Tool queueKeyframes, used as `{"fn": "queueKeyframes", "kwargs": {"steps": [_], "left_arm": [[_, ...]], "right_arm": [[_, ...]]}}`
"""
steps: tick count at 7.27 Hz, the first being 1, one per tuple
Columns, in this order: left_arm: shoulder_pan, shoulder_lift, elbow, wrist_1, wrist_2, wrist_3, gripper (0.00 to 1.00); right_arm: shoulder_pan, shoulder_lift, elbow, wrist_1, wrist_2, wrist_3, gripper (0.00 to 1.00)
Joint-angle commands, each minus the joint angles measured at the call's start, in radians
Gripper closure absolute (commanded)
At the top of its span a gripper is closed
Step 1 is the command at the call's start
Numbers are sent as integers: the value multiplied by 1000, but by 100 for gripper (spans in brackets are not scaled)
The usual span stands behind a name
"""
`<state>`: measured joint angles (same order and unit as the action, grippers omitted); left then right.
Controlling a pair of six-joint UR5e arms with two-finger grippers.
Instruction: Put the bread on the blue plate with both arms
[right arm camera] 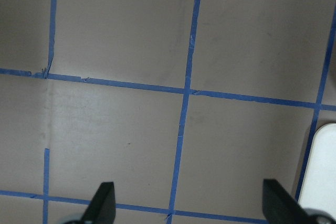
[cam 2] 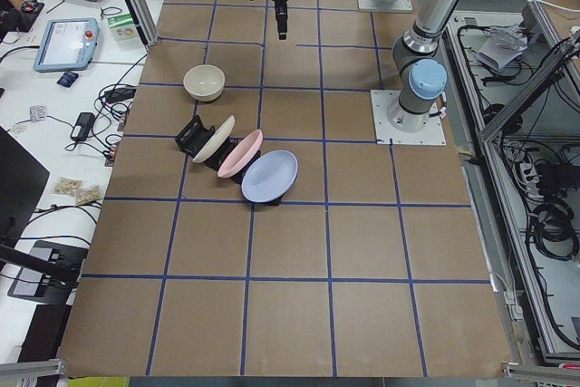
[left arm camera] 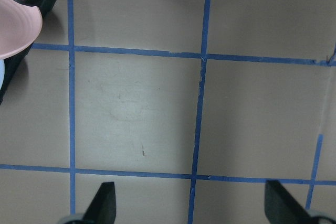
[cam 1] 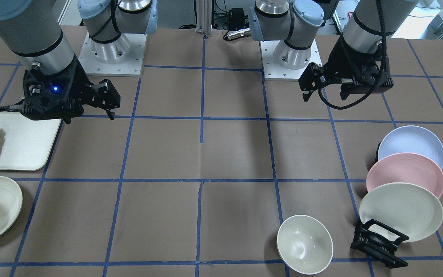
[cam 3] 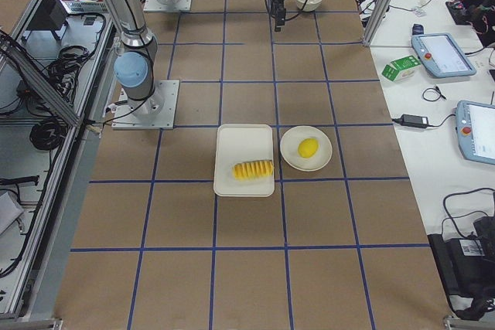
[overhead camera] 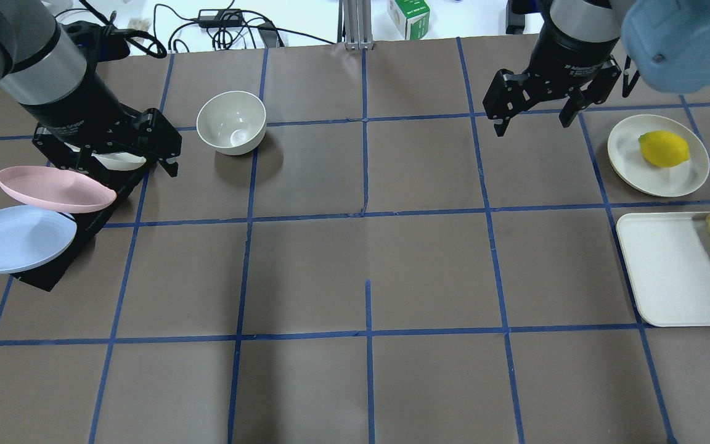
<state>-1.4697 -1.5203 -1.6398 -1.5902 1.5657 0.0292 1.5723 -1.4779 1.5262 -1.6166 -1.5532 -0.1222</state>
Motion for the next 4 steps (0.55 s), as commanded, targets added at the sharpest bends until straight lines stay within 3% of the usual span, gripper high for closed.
{"fn": "queueKeyframes", "kwargs": {"steps": [1,4], "left_arm": [[2,0,0,-1,-1,0,0],[3,5,3,-1,-1,0,0]], "right_arm": [[0,1,2,1,1,-4,0],[0,1,2,0,2,-2,0]]}}
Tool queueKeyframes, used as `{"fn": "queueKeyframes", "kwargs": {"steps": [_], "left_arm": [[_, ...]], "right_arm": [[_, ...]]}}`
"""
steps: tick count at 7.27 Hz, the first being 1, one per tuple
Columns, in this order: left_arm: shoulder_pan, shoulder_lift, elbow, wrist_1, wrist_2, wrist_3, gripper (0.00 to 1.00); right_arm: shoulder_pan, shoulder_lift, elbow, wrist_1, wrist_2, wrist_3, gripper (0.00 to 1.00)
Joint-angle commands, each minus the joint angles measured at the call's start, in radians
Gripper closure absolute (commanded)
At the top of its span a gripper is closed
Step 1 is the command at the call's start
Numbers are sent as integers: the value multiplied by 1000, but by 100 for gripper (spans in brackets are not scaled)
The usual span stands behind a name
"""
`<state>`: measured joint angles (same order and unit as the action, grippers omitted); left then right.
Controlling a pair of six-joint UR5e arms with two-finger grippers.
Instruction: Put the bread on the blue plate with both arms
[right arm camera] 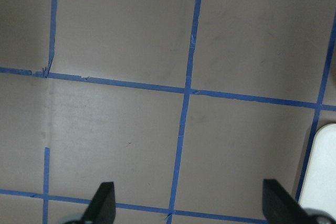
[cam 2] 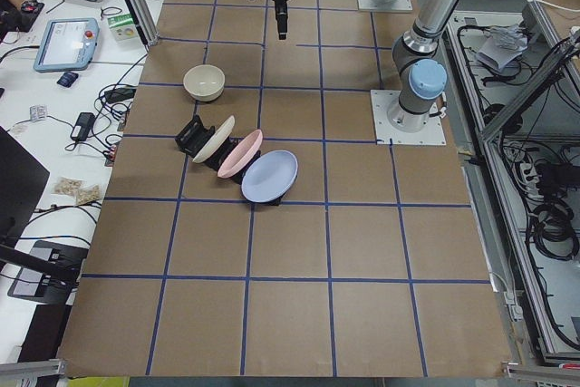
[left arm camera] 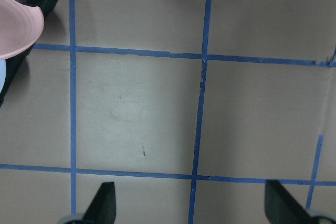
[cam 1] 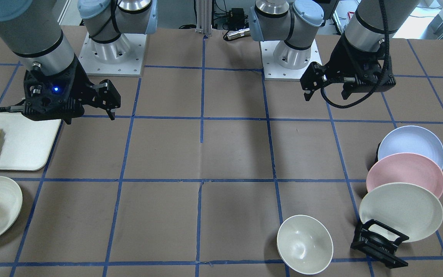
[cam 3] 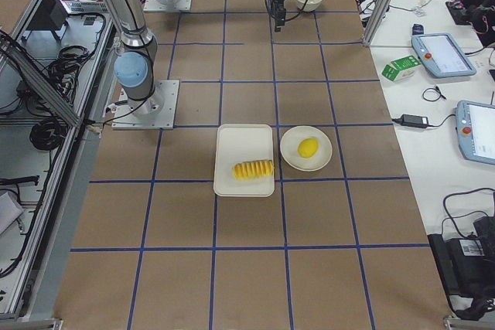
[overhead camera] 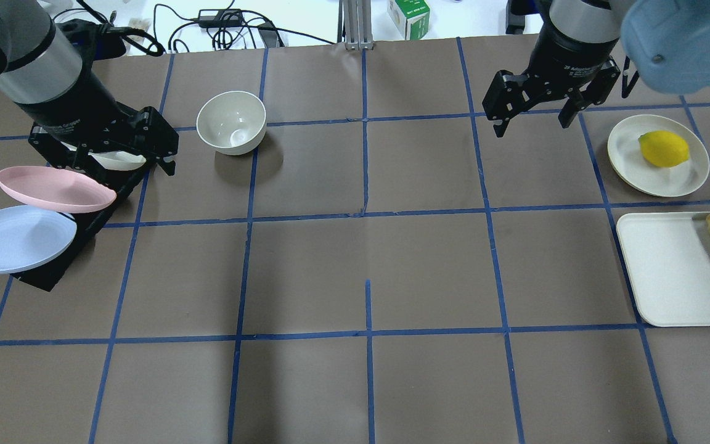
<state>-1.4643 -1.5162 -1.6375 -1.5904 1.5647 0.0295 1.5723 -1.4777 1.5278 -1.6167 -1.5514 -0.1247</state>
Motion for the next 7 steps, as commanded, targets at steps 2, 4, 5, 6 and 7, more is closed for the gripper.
{"fn": "queueKeyframes", "kwargs": {"steps": [2,4,5,6,7], "left_arm": [[-2,-2,13,0,1,4,0],[2,-9,16,15,1,4,0],[8,-4,18,32,1,4,0],[21,-10,18,33,0,10,0],[27,-12,18,41,0,10,0]], "right_arm": [[0,0,2,1,-1,0,0],[0,0,0,0,-1,0,0],[0,0,2,0,-1,0,0],[0,0,2,1,-1,0,0],[0,0,3,3,-1,-3,0]]}}
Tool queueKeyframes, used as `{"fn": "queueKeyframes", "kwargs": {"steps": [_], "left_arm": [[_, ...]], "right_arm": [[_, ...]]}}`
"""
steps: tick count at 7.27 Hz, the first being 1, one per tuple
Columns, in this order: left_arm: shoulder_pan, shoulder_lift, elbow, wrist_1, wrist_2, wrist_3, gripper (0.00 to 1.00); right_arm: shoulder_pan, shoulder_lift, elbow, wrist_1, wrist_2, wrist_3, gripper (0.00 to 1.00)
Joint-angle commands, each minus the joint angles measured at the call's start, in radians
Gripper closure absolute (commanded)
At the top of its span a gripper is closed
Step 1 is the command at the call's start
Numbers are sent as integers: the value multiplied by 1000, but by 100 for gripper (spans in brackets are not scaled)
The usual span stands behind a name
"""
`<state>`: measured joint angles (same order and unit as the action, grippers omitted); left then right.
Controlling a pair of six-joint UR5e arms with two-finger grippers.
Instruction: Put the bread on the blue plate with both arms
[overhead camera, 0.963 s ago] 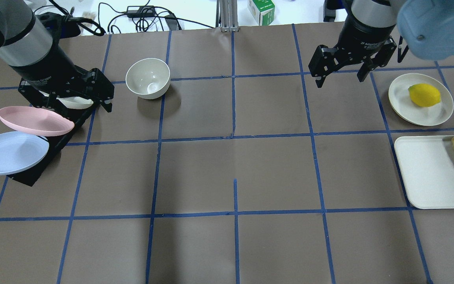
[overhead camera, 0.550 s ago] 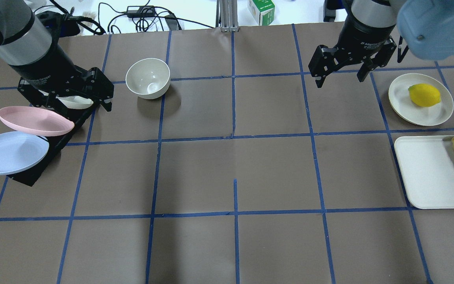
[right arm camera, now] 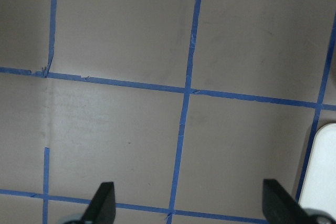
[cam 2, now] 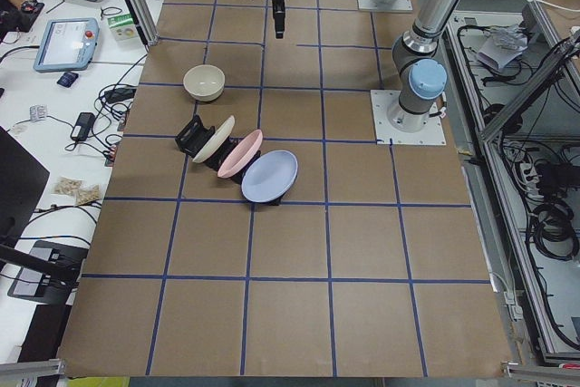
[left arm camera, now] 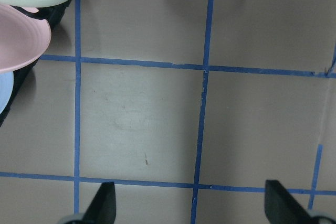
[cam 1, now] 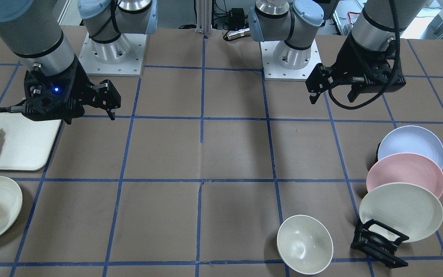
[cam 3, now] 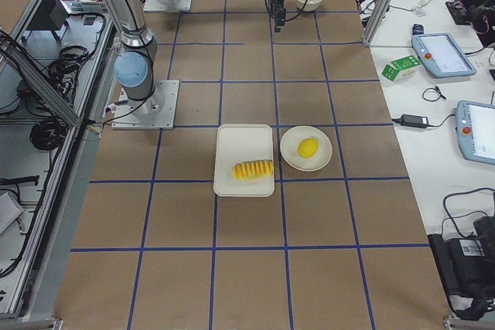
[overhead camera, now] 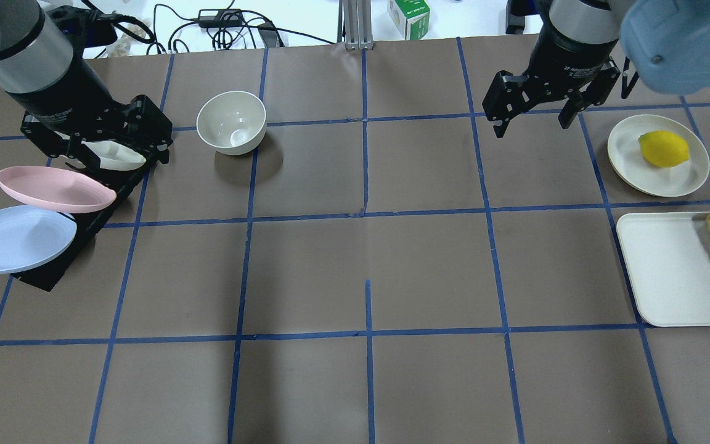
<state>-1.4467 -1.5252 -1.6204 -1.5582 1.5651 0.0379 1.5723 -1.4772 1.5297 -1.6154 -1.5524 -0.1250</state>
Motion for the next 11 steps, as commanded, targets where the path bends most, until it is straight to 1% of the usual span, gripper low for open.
{"fn": "queueKeyframes", "kwargs": {"steps": [1,3,4,5,6,7,9,10,11], "left_arm": [[35,-6,0,23,0,1,0],[113,-10,0,23,-10,2,0],[127,-9,0,23,1,2,0],[169,-16,0,58,3,4,0],[231,-18,0,84,12,4,0],[294,-22,0,84,25,25,0],[409,-48,0,113,26,222,0],[474,-50,0,113,24,255,0],[530,-58,0,113,23,368,0]], "right_arm": [[0,0,1,0,-2,-2,0],[0,0,3,0,-2,-4,0],[0,-2,3,0,-2,-2,0],[0,-2,3,0,-2,-1,0],[0,-3,3,2,-2,4,0],[0,-3,1,2,-2,5,0],[0,-9,3,11,-6,15,0],[0,-12,1,14,-8,33,0],[3,-18,0,17,-9,98,0]]}}
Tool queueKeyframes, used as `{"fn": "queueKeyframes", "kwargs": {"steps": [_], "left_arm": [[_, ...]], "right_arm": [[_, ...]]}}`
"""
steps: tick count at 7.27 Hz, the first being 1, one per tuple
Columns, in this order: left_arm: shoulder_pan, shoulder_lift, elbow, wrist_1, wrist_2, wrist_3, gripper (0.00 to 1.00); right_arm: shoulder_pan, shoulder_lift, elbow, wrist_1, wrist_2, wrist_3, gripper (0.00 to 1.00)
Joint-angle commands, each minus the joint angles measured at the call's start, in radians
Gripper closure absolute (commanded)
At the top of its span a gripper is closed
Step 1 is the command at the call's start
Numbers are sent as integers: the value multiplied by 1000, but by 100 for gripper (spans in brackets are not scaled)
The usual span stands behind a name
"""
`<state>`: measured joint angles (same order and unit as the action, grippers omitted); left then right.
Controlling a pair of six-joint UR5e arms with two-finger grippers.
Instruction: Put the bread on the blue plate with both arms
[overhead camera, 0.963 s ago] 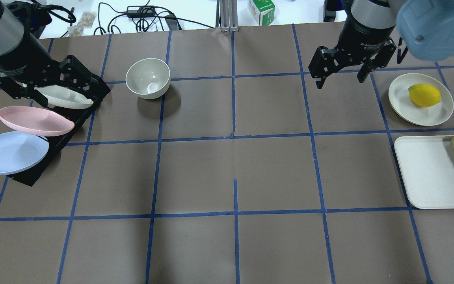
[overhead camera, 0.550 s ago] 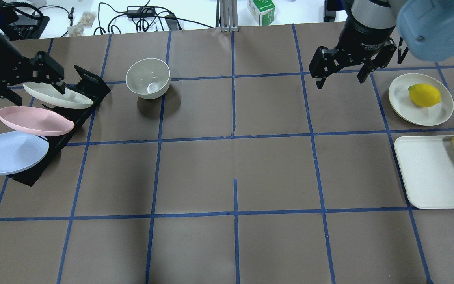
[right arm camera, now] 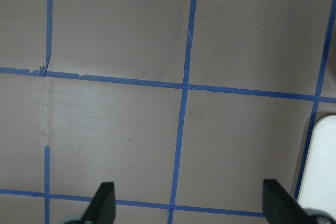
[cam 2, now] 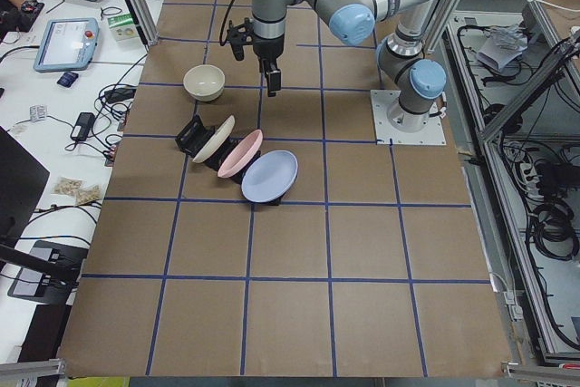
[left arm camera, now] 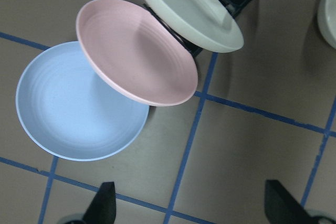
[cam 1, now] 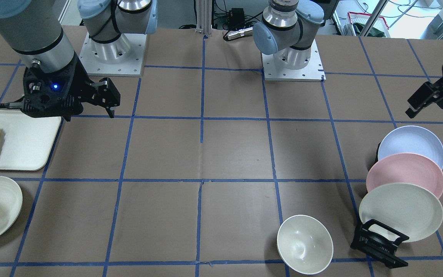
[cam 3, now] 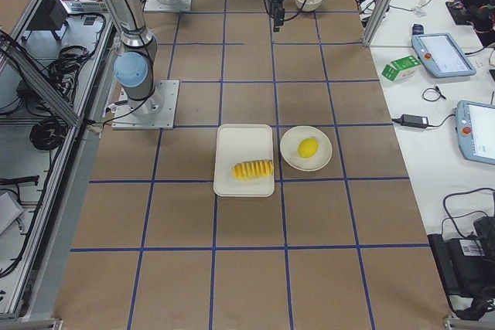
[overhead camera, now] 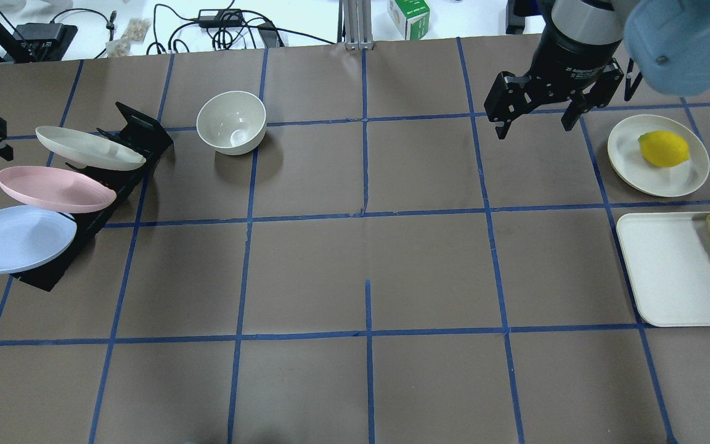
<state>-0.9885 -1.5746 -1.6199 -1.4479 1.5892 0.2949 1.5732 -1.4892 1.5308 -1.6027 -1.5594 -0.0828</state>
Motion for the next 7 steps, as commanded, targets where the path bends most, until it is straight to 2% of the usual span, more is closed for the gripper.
{"fn": "queueKeyframes", "kwargs": {"steps": [1,4,5,7], "left_arm": [[118,-25,0,15,0,206,0],[310,-115,-11,55,-44,354,0],[323,-158,-8,136,-60,421,0],[358,-243,-9,170,-122,463,0]], "right_arm": [[11,-20,-1,3,-10,81,0],[11,-11,3,4,-4,69,0],[11,-13,5,1,-8,69,0],[11,-14,5,3,-8,74,0]]}}
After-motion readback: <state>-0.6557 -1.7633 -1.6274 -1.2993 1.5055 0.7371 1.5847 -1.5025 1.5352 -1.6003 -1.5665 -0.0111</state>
